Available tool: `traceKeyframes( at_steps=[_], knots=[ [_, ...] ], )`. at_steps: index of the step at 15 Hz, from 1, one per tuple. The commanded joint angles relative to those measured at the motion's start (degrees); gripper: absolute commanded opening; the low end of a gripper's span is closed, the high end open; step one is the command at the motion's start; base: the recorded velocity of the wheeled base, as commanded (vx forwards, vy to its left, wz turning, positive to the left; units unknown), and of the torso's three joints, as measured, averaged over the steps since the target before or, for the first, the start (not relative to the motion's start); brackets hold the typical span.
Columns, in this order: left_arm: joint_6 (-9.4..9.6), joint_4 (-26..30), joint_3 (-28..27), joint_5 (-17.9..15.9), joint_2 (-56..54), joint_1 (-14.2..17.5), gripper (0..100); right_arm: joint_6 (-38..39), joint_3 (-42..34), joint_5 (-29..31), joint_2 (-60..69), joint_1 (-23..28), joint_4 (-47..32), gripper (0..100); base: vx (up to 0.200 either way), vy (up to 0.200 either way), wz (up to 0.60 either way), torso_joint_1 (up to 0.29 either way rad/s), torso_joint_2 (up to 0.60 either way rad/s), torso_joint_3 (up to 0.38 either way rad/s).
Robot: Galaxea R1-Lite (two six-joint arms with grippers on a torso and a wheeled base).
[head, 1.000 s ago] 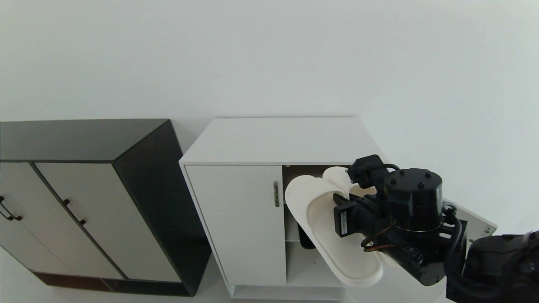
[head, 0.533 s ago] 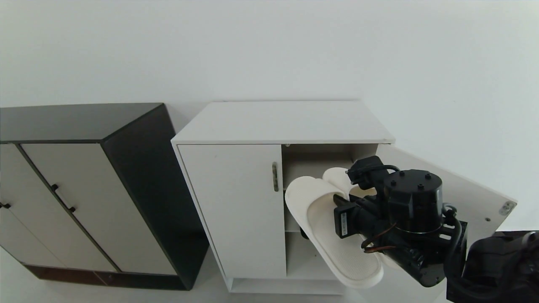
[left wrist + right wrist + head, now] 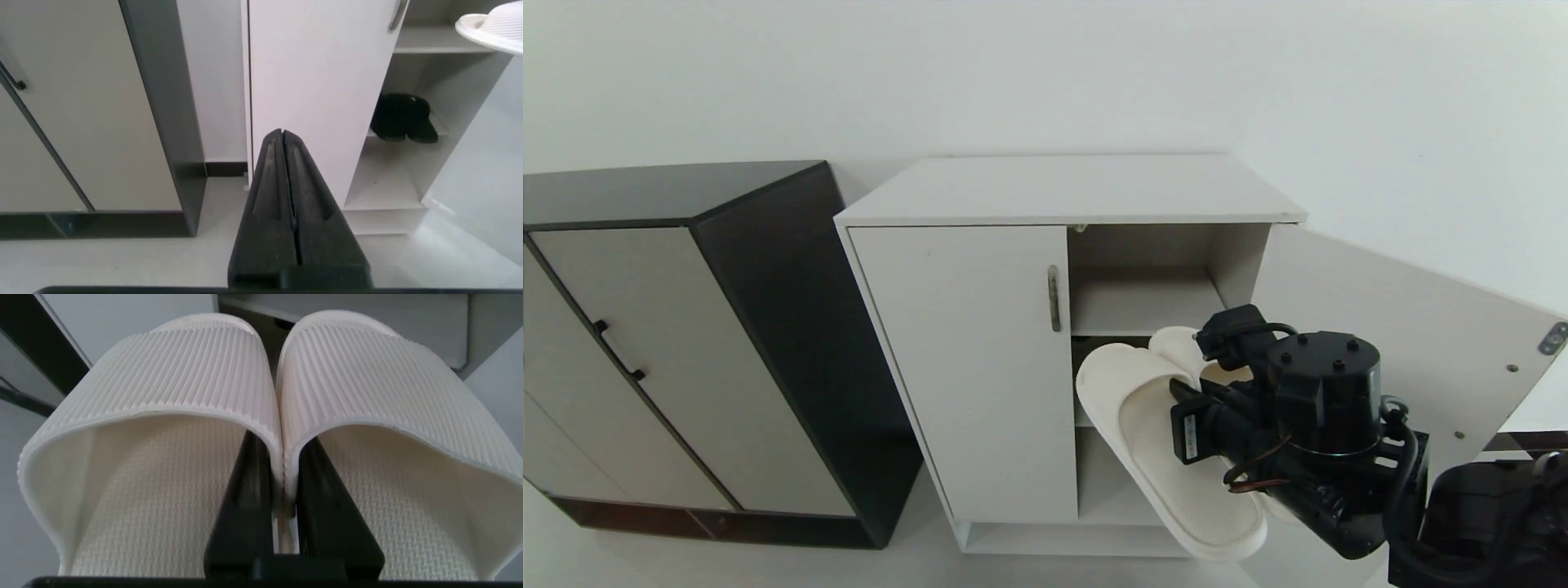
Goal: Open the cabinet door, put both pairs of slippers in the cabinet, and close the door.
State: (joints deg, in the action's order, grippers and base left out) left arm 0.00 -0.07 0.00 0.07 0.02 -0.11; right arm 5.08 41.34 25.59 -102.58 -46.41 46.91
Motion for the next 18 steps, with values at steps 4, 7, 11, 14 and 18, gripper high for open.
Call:
traceKeyframes(
  at_steps=[4,7,11,14,18],
  knots=[
    [0.00,-0.01,0.00,0.01,-0.02,0.02,0,0.01,-0.38,-0.10,-0.51,-0.08,0.20,0,0.000,0.000,0.00,-0.137,0.46,0.339],
    [0.00,-0.01,0.00,0.01,-0.02,-0.07,0,-0.07,-0.47,-0.10,-0.86,-0.08,1.08,0,0.000,0.000,0.00,-0.103,0.45,0.359],
    [0.00,-0.01,0.00,0.01,0.06,-0.07,0,-0.43,-0.82,-0.10,-0.86,-0.08,1.08,0,0.000,0.000,0.00,-0.046,0.44,0.387],
    [0.00,-0.01,0.00,0.01,0.06,0.02,0,-0.51,-0.82,-0.10,-0.86,-0.08,1.17,0,0.000,0.000,0.00,-0.012,0.21,0.204],
    [0.00,-0.01,0.00,0.01,-0.02,0.02,0,-0.51,-1.00,-0.19,-0.86,-0.08,1.78,0,0.000,0.000,0.00,0.001,0.03,0.021]
  ],
)
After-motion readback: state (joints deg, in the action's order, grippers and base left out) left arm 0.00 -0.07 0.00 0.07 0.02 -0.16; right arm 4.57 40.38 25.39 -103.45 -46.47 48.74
